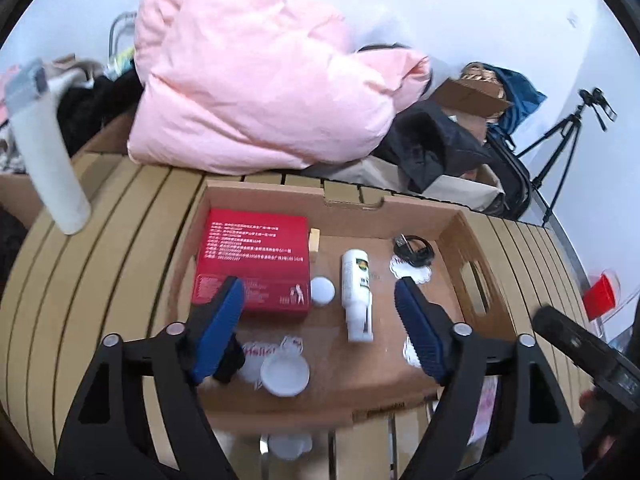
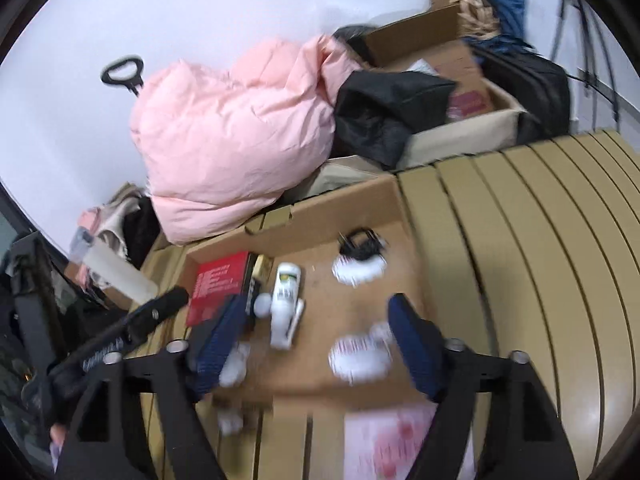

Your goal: Organize objects

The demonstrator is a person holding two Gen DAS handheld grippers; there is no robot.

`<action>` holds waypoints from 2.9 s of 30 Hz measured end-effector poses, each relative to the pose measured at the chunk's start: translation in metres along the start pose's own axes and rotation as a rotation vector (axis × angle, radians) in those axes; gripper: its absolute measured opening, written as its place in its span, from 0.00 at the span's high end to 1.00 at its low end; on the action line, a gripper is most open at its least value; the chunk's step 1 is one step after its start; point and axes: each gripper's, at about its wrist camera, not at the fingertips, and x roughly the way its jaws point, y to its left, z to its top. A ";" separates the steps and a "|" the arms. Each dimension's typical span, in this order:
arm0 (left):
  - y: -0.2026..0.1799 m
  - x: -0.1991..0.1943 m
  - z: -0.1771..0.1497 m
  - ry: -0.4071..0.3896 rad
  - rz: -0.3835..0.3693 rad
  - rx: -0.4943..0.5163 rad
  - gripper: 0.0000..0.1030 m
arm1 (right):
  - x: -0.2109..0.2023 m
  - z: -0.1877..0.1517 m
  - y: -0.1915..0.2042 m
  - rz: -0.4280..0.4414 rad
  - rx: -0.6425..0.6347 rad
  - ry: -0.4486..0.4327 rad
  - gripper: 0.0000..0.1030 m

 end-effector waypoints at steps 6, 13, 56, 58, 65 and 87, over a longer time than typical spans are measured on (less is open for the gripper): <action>0.002 -0.034 -0.052 0.018 0.029 0.011 0.26 | -0.044 -0.063 -0.007 0.021 -0.057 0.042 0.20; -0.024 -0.076 -0.075 0.018 0.040 0.087 0.24 | -0.089 -0.106 0.007 0.012 -0.178 0.053 0.20; 0.043 -0.047 -0.131 0.219 0.018 0.025 0.47 | -0.209 -0.113 0.029 -0.044 -0.455 0.045 0.20; 0.035 -0.023 -0.123 0.253 0.023 0.055 0.50 | -0.192 -0.118 0.026 -0.012 -0.423 0.071 0.20; 0.022 0.020 -0.115 0.269 -0.019 0.050 0.64 | -0.144 -0.131 0.021 0.013 -0.403 0.154 0.20; 0.121 -0.101 -0.116 -0.035 0.119 -0.347 0.76 | 0.046 -0.149 0.107 -0.015 -0.473 0.166 0.25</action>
